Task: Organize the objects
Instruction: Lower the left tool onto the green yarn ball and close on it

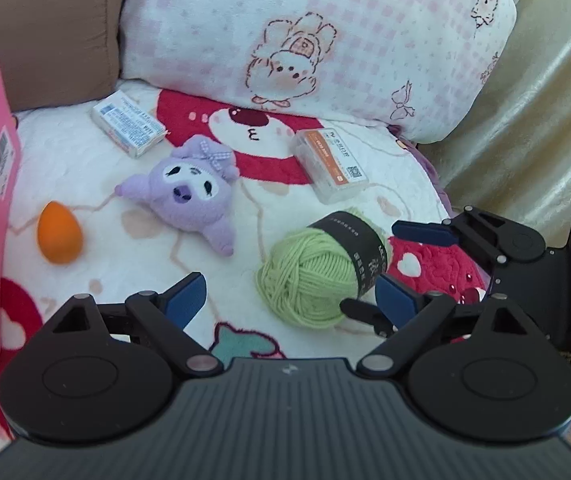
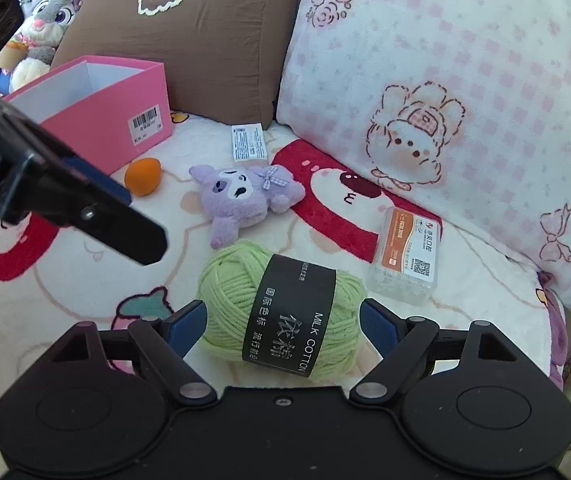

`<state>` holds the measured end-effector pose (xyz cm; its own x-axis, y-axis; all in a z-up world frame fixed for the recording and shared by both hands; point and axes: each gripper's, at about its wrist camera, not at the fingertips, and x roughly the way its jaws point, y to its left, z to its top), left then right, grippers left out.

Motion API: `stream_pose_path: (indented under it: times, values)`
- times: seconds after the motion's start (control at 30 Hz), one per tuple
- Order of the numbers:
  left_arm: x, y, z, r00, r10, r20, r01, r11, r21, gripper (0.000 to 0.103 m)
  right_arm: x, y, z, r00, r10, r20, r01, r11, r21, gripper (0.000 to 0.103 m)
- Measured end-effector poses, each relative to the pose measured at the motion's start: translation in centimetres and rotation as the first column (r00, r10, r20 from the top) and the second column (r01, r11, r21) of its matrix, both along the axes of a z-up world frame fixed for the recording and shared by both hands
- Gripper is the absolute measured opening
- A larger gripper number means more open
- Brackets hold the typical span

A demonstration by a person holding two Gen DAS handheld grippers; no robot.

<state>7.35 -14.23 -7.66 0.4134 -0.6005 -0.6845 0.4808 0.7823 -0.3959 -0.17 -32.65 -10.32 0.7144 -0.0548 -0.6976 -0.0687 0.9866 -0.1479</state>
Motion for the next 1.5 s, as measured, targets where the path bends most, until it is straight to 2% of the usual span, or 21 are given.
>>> stream_pose_path:
  times: [0.1,0.17,0.27,0.33,0.47,0.53,0.73,0.87,1.0,1.17,1.33,1.5]
  values:
    - [0.5,-0.8,-0.6,1.0,-0.007,0.001,0.007,1.0,-0.006,0.087,0.1,0.0,-0.4,1.0,-0.002,0.011,0.002,1.0,-0.009,0.087]
    - [0.8,-1.4,-1.0,1.0,0.009,-0.012,-0.008,1.0,0.002,0.087,0.4,0.0,-0.7,1.0,-0.011,0.007,0.011,1.0,-0.013,0.092]
    - [0.9,-2.7,-1.0,0.999,0.011,0.034,-0.012,1.0,0.02,0.087,0.8,0.0,-1.5,0.999,-0.029,-0.015,0.028,0.999,-0.027,0.094]
    - [1.0,-3.6,-1.1,1.0,0.004,0.028,-0.006,0.999,0.037,0.087,1.0,-0.2,-2.0,0.999,-0.034,-0.021,0.033,0.999,-0.013,0.096]
    - [1.3,-4.4,-1.9,1.0,0.003,-0.006,-0.003,0.999,0.053,0.073,1.2,-0.4,-2.6,0.999,-0.04,-0.028,0.04,0.999,0.027,0.096]
    - [1.4,-4.4,-2.5,1.0,0.016,-0.023,-0.014,0.998,0.064,0.072,1.3,-0.6,-2.9,0.999,-0.043,-0.032,0.044,0.998,0.045,0.096]
    - [2.2,-3.6,-4.5,0.993,0.025,-0.116,-0.022,0.999,0.025,0.071,1.5,-1.1,-3.4,0.997,-0.057,-0.043,0.06,0.995,0.079,0.097]
    - [3.4,-2.8,-6.7,0.966,0.048,-0.253,-0.059,0.997,-0.039,0.072,1.6,-1.1,-3.8,0.996,-0.058,-0.067,0.063,0.995,0.079,0.097]
    - [3.0,-2.7,-6.7,0.978,0.059,-0.2,-0.068,0.997,-0.041,0.066,1.9,-0.6,-4.0,0.995,-0.074,-0.069,0.08,0.994,0.079,0.098]
    - [2.7,-2.5,-6.0,0.989,0.041,-0.144,-0.05,0.997,-0.06,0.043,1.9,-0.2,-4.2,0.995,-0.07,-0.073,0.075,0.995,0.07,0.098]
    - [2.7,-2.1,-6.1,0.991,0.021,-0.13,-0.034,0.994,-0.099,0.039,2.1,-0.4,-4.4,0.993,-0.086,-0.083,0.093,0.992,0.082,0.097]
    - [2.6,-0.9,-6.3,0.99,-0.026,-0.138,-0.002,0.981,-0.196,0.039,2.3,-0.8,-4.1,0.99,-0.115,-0.079,0.124,0.986,0.112,0.091]
